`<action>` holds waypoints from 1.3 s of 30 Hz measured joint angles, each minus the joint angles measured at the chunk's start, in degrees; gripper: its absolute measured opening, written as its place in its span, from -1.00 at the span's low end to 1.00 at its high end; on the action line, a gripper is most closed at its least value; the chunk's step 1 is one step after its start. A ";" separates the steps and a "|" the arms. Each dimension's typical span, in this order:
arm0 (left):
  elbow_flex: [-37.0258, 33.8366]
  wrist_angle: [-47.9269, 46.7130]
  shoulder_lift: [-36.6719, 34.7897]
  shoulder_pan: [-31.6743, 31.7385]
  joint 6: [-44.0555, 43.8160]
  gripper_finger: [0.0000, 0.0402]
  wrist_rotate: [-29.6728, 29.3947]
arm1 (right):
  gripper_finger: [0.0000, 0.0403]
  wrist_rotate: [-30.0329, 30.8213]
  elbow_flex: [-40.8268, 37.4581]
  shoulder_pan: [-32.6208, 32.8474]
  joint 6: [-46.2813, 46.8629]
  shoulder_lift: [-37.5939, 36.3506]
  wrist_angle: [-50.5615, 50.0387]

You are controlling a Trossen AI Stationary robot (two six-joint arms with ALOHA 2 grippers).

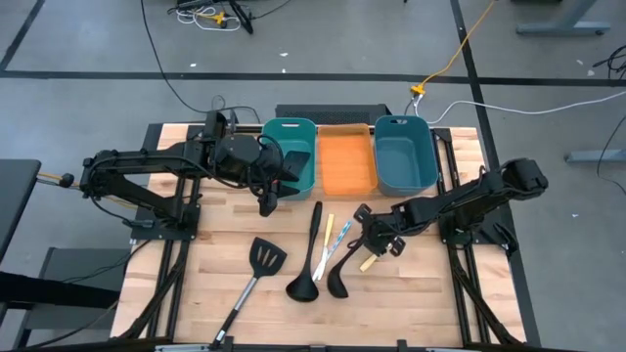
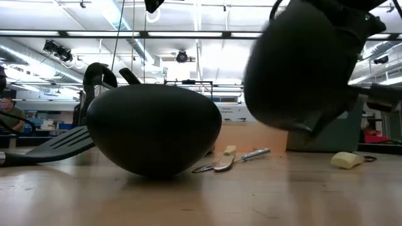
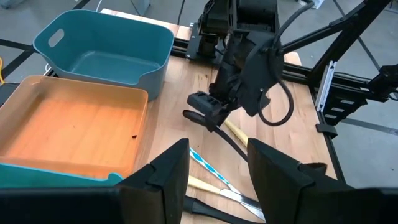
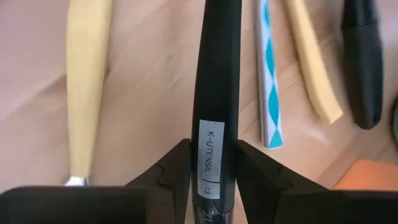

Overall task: Pick & Place Kitchen Items
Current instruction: Put the right black ladle into the blue bin

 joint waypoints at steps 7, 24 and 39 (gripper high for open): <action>0.00 0.01 -0.01 0.00 0.00 -0.17 0.00 | -0.43 -0.98 0.00 -0.01 6.46 -3.55 0.05; 0.00 0.02 0.00 -0.02 0.00 -0.17 -0.01 | -0.43 0.40 0.02 -0.05 20.19 -10.64 -0.65; 0.06 0.02 -0.02 -0.02 0.00 -0.17 0.00 | -0.43 5.02 0.02 -3.72 25.39 -16.46 -4.62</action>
